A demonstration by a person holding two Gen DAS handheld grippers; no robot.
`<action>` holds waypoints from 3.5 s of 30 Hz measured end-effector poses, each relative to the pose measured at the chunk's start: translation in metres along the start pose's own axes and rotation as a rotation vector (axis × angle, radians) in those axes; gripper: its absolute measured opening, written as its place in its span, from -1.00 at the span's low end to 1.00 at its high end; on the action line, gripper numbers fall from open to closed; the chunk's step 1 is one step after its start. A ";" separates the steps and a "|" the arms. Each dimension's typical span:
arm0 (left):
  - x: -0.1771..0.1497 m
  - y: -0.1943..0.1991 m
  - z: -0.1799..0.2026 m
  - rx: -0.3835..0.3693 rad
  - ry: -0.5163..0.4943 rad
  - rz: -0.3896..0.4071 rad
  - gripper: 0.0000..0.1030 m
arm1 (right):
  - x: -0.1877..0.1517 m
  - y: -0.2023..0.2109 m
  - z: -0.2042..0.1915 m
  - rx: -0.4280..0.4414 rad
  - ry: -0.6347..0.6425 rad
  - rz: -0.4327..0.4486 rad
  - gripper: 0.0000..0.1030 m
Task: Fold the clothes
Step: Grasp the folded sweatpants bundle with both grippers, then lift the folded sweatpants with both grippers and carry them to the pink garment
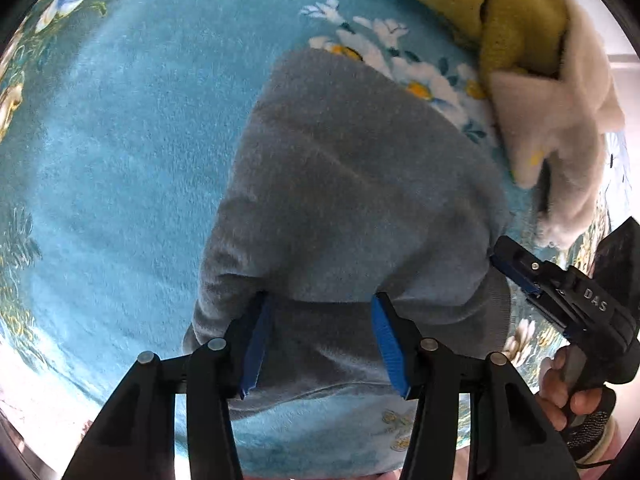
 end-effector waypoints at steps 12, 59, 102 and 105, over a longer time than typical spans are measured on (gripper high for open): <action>-0.027 0.037 0.002 -0.055 -0.117 0.004 0.03 | -0.055 0.035 -0.030 0.054 0.117 -0.049 -0.42; 0.086 0.013 -0.039 -0.128 -0.027 -0.105 -0.22 | -0.035 -0.018 0.037 0.134 -0.250 -0.064 -0.28; -0.113 0.250 0.043 -0.449 -0.474 0.337 -0.58 | -0.215 0.307 -0.069 0.060 -0.055 0.553 -0.55; -0.133 0.257 0.061 -0.474 -0.499 0.325 -0.57 | -0.228 0.325 -0.063 0.045 -0.069 0.588 -0.55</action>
Point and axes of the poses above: each gripper's, at about its wrist camera, not at the fingertips, and y roughly against the way its jaws point, z to its right, x to its top, the point moved 1 cm from there along -y, roughly the way its jaws point, and after that the axes turned 10 degrees about y, right-handed, at the moved point
